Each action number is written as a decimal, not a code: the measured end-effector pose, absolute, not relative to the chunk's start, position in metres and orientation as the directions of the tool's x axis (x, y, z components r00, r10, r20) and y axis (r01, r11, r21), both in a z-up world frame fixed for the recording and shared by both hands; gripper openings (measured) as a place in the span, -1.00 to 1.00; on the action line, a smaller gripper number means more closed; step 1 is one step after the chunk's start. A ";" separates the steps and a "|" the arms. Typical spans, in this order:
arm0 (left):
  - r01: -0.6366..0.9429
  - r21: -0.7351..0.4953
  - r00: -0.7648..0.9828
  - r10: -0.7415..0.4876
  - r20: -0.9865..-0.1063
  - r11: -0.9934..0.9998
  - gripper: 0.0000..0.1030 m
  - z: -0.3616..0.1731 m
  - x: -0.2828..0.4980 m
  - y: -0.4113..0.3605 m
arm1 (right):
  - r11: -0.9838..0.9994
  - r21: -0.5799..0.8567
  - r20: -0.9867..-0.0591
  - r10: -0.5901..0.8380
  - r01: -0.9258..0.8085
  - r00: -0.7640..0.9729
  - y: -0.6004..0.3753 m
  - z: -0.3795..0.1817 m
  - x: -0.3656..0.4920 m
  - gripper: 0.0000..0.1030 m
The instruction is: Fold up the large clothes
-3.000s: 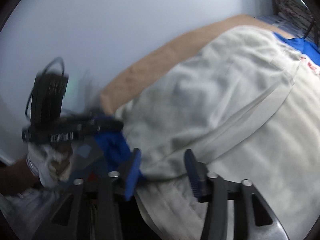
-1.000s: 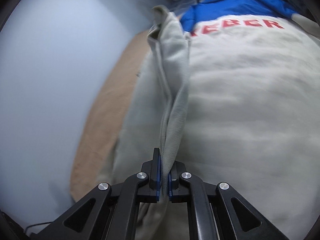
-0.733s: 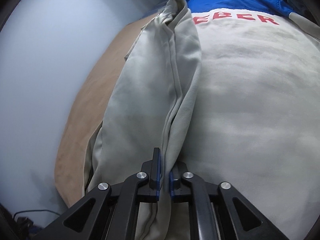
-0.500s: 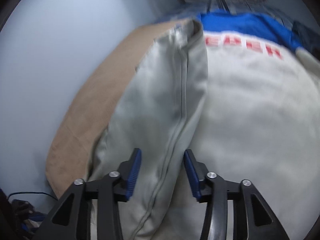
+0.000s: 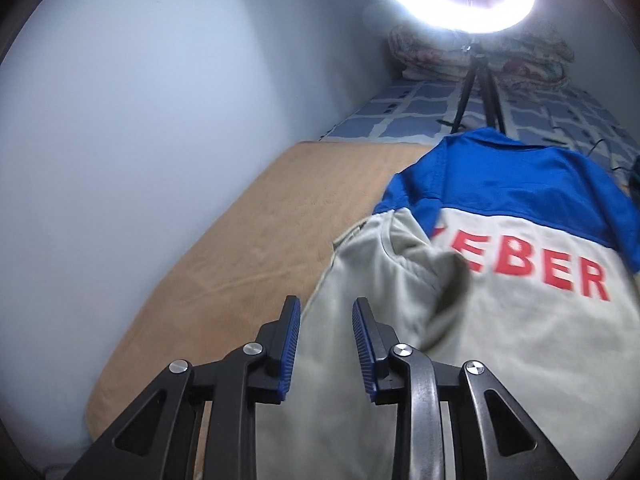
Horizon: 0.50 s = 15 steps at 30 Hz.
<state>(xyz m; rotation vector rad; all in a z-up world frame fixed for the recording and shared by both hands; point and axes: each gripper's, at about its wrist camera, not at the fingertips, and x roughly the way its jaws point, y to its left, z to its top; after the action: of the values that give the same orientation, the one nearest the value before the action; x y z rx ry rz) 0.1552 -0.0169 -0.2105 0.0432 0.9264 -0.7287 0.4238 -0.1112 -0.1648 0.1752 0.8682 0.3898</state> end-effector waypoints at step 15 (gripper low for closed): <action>0.601 -0.340 0.307 -0.602 -0.737 0.723 -0.66 -0.235 0.152 -0.013 | 0.968 0.220 -0.793 0.248 -0.119 0.557 -0.138 -0.205 0.439 -0.86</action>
<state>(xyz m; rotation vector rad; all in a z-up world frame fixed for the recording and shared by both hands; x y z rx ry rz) 0.1521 -0.0130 -0.2351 -0.0004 0.9757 -0.7956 0.4392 -0.1381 -0.2048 0.1466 0.9571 0.2175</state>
